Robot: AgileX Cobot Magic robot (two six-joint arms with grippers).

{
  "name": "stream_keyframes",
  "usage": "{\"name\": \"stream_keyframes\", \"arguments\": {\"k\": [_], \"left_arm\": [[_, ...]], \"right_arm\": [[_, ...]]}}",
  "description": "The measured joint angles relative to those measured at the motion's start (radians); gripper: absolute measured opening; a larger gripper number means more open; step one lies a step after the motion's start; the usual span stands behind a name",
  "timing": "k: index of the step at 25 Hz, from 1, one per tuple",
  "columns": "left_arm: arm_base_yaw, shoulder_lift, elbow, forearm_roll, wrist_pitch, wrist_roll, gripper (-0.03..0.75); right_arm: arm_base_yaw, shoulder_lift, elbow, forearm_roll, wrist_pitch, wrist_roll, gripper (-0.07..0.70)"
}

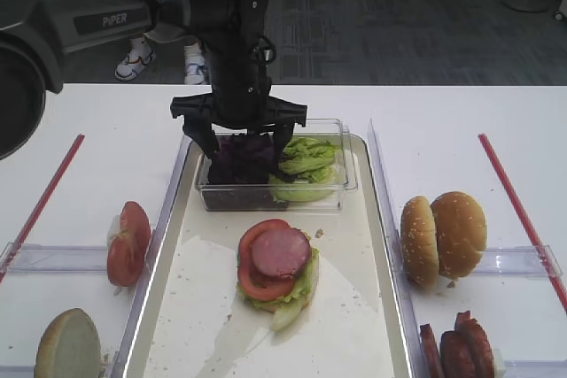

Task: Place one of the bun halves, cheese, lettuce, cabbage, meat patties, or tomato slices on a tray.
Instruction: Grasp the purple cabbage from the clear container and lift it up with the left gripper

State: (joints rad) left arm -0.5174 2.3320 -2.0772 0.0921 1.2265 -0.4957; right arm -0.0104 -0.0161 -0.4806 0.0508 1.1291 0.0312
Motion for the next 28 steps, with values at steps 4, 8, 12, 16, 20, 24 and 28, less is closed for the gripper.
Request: {"name": "stream_keyframes", "arguments": {"k": [4, 8, 12, 16, 20, 24, 28], "left_arm": [[0.000, 0.013, -0.003, 0.006, 0.000, 0.000, 0.591], [0.000, 0.019, -0.007, 0.010, 0.000, 0.000, 0.575], [0.000, 0.019, -0.007, 0.018, 0.000, 0.000, 0.547], [0.000, 0.019, -0.007, 0.023, 0.000, 0.000, 0.520], [0.000, 0.019, -0.007, 0.027, -0.001, 0.000, 0.514], [0.000, 0.026, -0.007, 0.027, -0.001, 0.000, 0.513], [-0.001, 0.041, -0.008, 0.027, -0.004, 0.000, 0.504]], "right_arm": [[0.000, 0.000, 0.000, 0.000, 0.000, 0.000, 0.391], [0.000, 0.000, 0.000, 0.000, 0.000, 0.000, 0.372], [0.000, 0.000, 0.000, 0.000, 0.000, 0.000, 0.336], [0.000, 0.000, 0.000, 0.000, 0.000, 0.000, 0.289], [0.000, 0.000, 0.000, 0.000, 0.000, 0.000, 0.257], [0.000, 0.000, 0.000, 0.000, 0.000, 0.000, 0.241], [0.000, 0.000, 0.000, 0.000, 0.000, 0.000, 0.228]]}}
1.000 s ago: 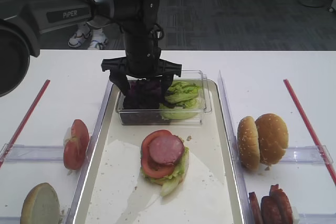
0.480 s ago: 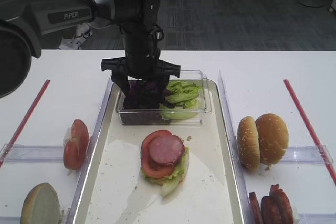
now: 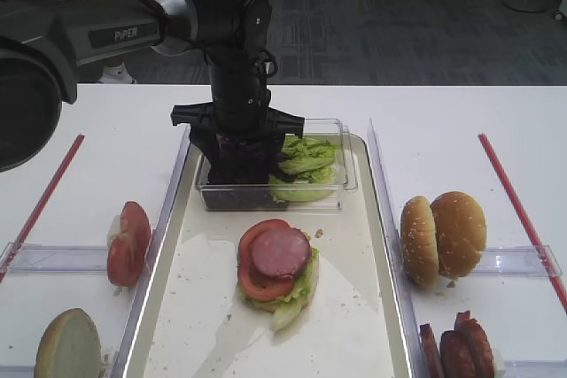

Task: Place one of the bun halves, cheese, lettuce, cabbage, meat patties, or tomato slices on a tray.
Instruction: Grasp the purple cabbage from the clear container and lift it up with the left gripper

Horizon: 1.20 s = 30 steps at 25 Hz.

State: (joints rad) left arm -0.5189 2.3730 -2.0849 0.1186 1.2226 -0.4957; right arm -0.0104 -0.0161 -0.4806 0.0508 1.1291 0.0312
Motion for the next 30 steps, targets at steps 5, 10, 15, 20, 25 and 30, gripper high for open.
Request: {"name": "stream_keyframes", "arguments": {"k": [5, 10, 15, 20, 25, 30], "left_arm": [[0.000, 0.002, 0.000, 0.011, 0.000, 0.000, 0.460], [0.000, 0.003, 0.000, 0.023, 0.002, 0.000, 0.407], [0.000, 0.003, 0.000, 0.028, 0.002, 0.000, 0.365], [-0.005, 0.003, -0.002, 0.033, 0.002, 0.000, 0.316], [-0.007, 0.003, -0.002, 0.031, -0.002, 0.000, 0.257], [-0.007, 0.003, -0.002, 0.031, -0.004, 0.000, 0.205]], "right_arm": [[0.000, 0.000, 0.000, 0.000, 0.000, 0.000, 0.217], [0.000, 0.000, 0.000, 0.000, 0.000, 0.000, 0.214], [0.000, 0.000, 0.000, 0.000, 0.000, 0.000, 0.188], [0.000, 0.000, 0.000, 0.000, 0.000, 0.000, 0.165], [0.000, 0.000, 0.000, 0.000, 0.000, 0.000, 0.162], [0.000, 0.000, 0.000, 0.000, 0.000, 0.000, 0.145]]}}
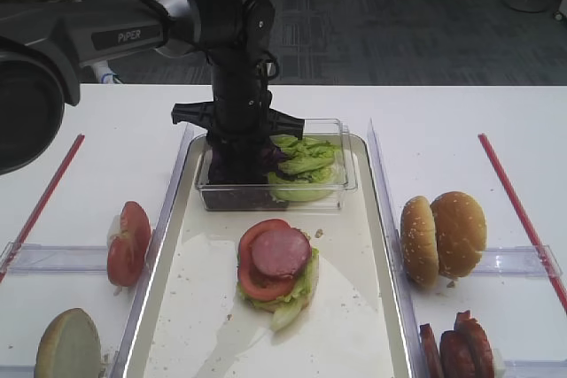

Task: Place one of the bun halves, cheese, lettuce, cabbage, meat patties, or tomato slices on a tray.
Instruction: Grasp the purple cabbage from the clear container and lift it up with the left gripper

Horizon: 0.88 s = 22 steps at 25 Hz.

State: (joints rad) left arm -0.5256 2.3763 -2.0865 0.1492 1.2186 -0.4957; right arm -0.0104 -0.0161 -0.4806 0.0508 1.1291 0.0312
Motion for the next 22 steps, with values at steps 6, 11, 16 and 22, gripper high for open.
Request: {"name": "stream_keyframes", "arguments": {"k": [6, 11, 16, 22], "left_arm": [[0.000, 0.000, 0.000, 0.003, 0.000, 0.000, 0.155], [0.000, 0.000, 0.000, 0.010, 0.000, 0.000, 0.123], [0.000, 0.000, 0.000, 0.024, 0.000, 0.000, 0.049], [0.000, 0.000, 0.000, 0.032, 0.000, 0.000, 0.034]], "right_arm": [[0.000, 0.000, 0.000, 0.000, 0.000, 0.000, 0.115], [0.000, 0.000, 0.000, 0.000, 0.000, 0.000, 0.110], [0.000, 0.000, 0.000, 0.000, 0.000, 0.000, 0.105], [0.000, 0.000, 0.000, 0.000, 0.000, 0.000, 0.090]]}}
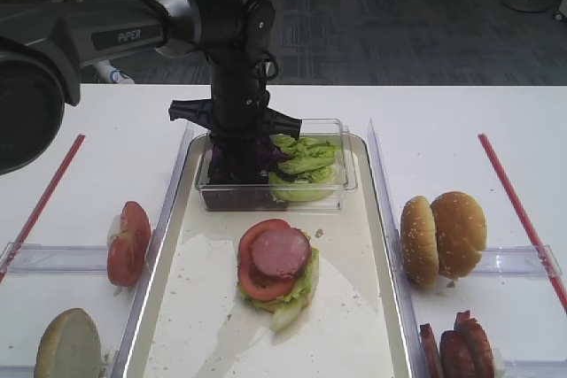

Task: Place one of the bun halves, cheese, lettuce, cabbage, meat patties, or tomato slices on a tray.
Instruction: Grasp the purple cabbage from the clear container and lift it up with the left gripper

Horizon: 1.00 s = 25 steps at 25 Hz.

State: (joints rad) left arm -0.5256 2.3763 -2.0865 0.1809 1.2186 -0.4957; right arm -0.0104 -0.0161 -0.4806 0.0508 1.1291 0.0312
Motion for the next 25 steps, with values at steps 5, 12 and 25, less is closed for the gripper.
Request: {"name": "stream_keyframes", "arguments": {"k": [5, 12, 25], "left_arm": [[0.000, -0.018, -0.005, 0.014, 0.004, 0.000, 0.032], [-0.002, -0.044, -0.074, 0.001, 0.011, 0.029, 0.029], [-0.014, -0.119, -0.088, -0.034, 0.017, 0.031, 0.020]], "right_arm": [[0.000, 0.000, 0.000, 0.000, 0.000, 0.000, 0.089], [0.000, 0.000, 0.000, 0.000, 0.000, 0.000, 0.084], [0.000, 0.000, 0.000, 0.000, 0.000, 0.000, 0.039]]}}
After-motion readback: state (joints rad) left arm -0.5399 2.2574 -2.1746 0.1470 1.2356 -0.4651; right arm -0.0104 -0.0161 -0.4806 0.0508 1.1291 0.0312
